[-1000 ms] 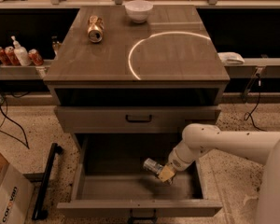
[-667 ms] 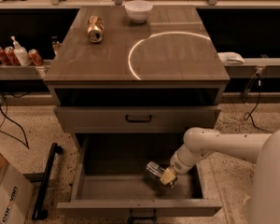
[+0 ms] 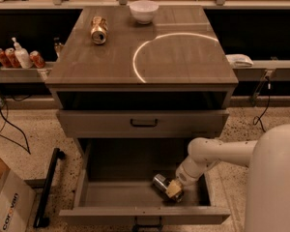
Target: Place redbull can into middle drawer
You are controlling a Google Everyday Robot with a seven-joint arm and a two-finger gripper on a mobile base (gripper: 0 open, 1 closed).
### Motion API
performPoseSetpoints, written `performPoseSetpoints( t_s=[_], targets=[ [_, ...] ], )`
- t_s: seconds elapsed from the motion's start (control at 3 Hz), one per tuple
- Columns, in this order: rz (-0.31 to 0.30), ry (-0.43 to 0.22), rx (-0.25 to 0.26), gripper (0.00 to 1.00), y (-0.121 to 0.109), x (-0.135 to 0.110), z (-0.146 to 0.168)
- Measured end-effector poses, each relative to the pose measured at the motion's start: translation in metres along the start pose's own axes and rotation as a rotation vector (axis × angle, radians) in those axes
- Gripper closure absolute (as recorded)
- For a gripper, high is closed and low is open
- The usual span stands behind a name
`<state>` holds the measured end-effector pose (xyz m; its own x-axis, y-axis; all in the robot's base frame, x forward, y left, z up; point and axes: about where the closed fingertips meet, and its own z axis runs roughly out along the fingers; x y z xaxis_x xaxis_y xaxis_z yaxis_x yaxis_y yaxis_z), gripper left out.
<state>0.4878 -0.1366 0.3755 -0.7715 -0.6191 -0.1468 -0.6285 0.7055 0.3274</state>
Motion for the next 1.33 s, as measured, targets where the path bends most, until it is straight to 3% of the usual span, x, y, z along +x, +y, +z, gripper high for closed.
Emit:
performPoseSetpoints(
  t_s=[1.0,1.33],
  targets=[
    [0.011,-0.004,-0.027,0.15,0.0041,-0.0007,-0.0008],
    [0.011,-0.001,-0.030,0.00,0.0050,-0.0001,0.0007]
  ],
)
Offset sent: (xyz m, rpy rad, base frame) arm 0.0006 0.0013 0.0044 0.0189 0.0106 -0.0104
